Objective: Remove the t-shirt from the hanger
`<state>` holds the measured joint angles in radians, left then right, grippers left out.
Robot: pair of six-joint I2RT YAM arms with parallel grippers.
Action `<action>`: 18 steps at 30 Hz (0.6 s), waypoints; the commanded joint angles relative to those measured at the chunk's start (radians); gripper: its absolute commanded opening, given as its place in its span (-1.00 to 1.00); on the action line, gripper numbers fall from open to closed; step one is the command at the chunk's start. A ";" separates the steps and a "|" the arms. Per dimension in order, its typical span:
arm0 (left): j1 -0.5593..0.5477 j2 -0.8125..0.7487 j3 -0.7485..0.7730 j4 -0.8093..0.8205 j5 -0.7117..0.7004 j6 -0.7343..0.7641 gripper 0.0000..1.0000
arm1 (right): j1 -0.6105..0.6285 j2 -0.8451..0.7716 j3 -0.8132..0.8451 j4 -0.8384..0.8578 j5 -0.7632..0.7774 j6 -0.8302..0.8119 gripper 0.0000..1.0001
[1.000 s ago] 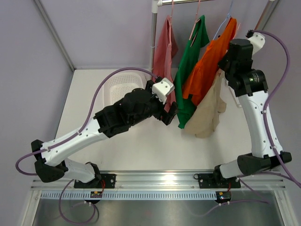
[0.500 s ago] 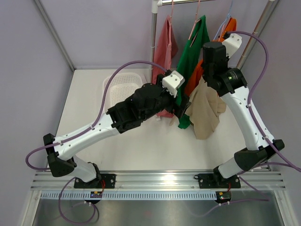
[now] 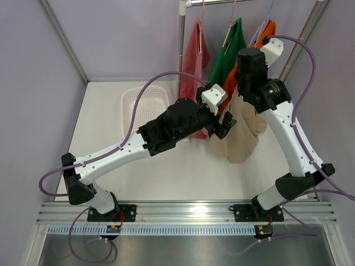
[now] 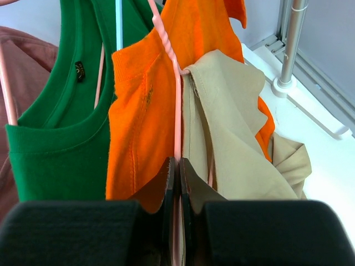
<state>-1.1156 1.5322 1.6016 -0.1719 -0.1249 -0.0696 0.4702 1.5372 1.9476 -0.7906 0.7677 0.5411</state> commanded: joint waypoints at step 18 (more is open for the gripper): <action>-0.007 0.079 0.080 0.078 0.008 0.040 -0.38 | 0.027 -0.132 0.022 0.008 -0.048 0.030 -1.00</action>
<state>-1.1175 1.6253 1.6371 -0.1356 -0.1226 -0.0345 0.4831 1.4101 1.9446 -0.8143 0.7055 0.5659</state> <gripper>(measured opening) 0.321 0.109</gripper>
